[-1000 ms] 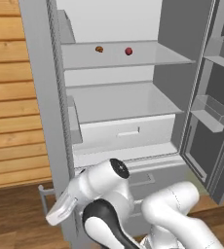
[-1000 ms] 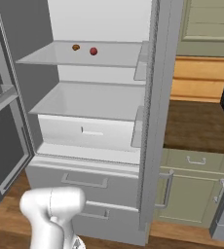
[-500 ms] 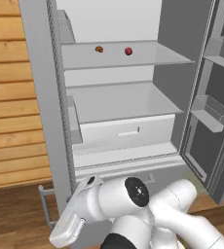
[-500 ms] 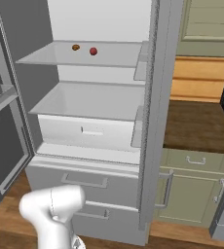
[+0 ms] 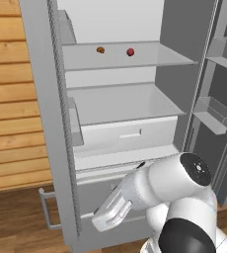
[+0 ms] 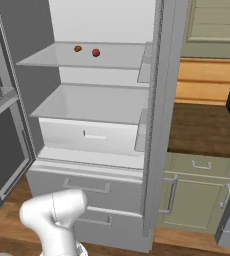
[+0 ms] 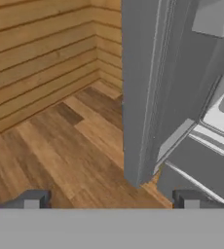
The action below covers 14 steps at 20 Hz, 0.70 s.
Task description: Take the strawberry from the fridge and place it on top of the pancake, located on the dining counter.
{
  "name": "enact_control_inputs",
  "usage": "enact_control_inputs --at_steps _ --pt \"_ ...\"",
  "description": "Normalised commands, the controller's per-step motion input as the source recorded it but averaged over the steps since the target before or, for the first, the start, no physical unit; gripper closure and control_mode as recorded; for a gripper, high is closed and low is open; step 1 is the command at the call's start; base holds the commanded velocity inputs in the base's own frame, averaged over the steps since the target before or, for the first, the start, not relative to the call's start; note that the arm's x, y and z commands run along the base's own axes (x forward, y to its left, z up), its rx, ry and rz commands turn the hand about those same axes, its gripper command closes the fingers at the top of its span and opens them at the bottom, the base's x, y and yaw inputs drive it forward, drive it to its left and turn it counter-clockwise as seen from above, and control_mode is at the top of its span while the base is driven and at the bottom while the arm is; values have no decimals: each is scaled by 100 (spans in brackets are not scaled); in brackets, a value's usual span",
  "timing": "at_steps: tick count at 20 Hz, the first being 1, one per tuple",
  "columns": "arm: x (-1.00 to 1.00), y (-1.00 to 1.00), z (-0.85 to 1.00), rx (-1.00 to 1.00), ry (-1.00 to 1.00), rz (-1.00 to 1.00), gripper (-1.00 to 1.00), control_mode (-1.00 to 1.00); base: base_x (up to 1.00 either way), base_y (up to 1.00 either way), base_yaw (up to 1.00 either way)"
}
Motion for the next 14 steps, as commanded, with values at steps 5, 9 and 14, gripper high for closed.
enact_control_inputs --at_steps 5,9,14 --pt "5 -100 0 12 18 -27 -100 -100 0 0 0" --pt "2 -100 0 48 32 -30 -100 -100 0 0 0" --pt "20 -83 8 29 48 -40 -100 -100 0 0 0"
